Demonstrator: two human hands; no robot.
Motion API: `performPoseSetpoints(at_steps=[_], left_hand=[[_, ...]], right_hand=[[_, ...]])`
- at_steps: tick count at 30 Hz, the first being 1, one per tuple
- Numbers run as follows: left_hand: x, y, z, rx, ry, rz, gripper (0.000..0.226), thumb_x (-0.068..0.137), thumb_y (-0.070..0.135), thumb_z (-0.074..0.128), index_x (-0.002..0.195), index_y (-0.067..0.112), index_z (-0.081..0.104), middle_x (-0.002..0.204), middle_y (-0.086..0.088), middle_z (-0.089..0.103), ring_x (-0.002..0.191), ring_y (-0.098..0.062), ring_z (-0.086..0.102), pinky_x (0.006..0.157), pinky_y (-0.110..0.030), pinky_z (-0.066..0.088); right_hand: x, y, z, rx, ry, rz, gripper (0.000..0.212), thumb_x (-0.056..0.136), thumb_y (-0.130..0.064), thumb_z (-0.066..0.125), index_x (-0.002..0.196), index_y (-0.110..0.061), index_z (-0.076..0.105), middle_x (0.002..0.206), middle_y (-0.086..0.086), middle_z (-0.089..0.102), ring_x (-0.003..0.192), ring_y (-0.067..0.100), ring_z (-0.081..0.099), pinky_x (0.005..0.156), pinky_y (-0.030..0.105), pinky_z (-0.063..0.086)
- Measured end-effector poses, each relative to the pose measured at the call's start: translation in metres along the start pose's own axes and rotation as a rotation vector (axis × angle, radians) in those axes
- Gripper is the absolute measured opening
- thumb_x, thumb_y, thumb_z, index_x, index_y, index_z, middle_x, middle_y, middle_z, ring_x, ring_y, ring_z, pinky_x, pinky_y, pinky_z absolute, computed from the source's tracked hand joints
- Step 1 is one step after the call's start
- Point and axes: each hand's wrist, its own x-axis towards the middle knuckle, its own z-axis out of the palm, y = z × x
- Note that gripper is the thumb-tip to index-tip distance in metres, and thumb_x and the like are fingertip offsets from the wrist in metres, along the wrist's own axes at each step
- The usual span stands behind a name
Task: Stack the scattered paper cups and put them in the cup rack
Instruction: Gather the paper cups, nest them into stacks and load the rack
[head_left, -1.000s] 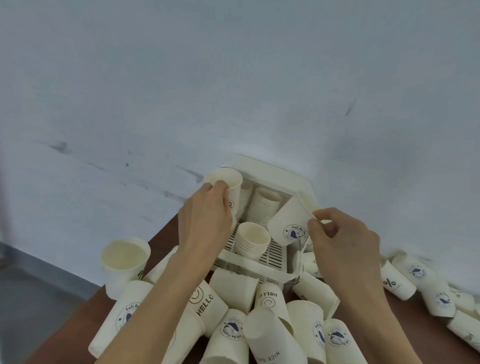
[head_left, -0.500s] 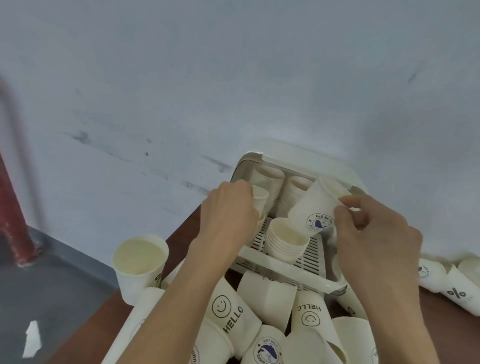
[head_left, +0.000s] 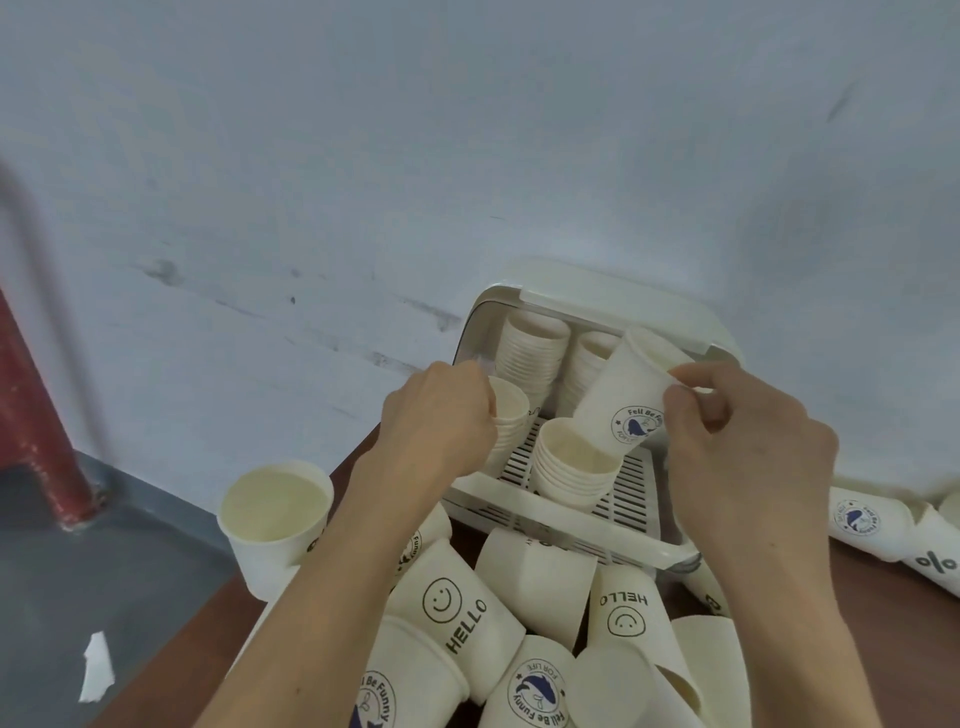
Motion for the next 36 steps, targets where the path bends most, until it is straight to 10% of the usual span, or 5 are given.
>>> performPoseSetpoints(at_steps=[12, 36], left_hand=[[-0.002, 0.003, 0.001, -0.028, -0.062, 0.058, 0.024, 0.088, 0.015, 0.050, 0.107, 0.019, 0.065, 0.110, -0.002, 0.060, 0.083, -0.022, 0.052, 0.064, -0.031, 0.040], [-0.014, 0.021, -0.003, 0.011, 0.057, 0.073, 0.025, 0.093, 0.017, 0.047, 0.068, 0.017, 0.039, 0.068, 0.004, 0.033, 0.073, -0.020, 0.041, 0.060, -0.031, 0.030]], right_hand=[[-0.005, -0.006, 0.004, -0.057, -0.042, 0.013, 0.019, 0.096, -0.023, 0.050, 0.102, -0.030, 0.067, 0.078, -0.010, 0.063, 0.063, -0.001, 0.042, 0.065, 0.026, 0.021], [-0.014, 0.012, 0.043, -0.250, -0.381, -0.033, 0.023, 0.093, -0.021, 0.053, 0.102, -0.025, 0.073, 0.098, 0.004, 0.072, 0.097, 0.028, 0.062, 0.086, 0.037, 0.047]])
